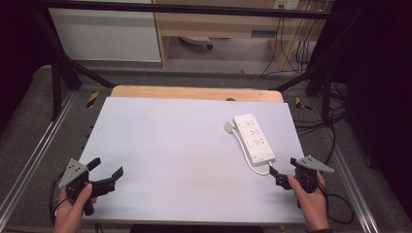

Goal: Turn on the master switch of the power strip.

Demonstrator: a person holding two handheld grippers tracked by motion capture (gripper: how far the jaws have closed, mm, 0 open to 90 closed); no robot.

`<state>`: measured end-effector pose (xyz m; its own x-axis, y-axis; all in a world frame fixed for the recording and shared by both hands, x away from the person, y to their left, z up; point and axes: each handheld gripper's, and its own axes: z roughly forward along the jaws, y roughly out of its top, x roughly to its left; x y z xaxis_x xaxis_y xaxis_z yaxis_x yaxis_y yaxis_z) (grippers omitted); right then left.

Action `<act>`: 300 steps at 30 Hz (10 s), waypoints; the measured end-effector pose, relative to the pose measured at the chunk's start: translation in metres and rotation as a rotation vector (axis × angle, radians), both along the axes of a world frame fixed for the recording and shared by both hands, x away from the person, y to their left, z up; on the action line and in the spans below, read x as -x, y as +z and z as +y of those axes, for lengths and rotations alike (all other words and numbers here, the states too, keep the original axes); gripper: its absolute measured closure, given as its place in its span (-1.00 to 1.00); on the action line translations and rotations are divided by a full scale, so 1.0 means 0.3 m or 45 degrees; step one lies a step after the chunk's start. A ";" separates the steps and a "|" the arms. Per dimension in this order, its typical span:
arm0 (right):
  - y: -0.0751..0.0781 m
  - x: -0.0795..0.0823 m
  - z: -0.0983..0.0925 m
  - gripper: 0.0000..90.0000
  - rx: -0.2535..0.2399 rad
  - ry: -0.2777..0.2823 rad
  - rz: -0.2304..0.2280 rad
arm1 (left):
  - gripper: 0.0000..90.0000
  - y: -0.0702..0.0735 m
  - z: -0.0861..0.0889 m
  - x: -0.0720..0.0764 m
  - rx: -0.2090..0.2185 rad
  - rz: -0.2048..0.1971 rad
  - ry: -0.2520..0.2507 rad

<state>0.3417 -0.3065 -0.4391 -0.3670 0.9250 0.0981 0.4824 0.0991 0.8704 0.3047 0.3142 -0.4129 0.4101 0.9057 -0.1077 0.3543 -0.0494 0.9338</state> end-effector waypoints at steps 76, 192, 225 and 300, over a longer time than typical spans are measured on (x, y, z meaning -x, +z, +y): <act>0.154 -0.134 0.105 0.65 -0.017 0.022 -0.210 | -0.88 -0.003 -0.028 -0.011 0.011 0.006 -0.070; -0.017 -0.176 0.192 1.00 0.125 0.069 0.074 | -0.87 -0.002 -0.030 -0.011 -0.013 -0.008 -0.098; -0.016 -0.175 0.194 1.00 0.112 0.053 0.090 | -0.86 -0.005 -0.029 -0.012 -0.021 0.008 -0.092; -0.021 -0.174 0.189 1.00 0.128 0.054 0.067 | -0.88 -0.003 -0.021 -0.015 -0.001 0.028 -0.055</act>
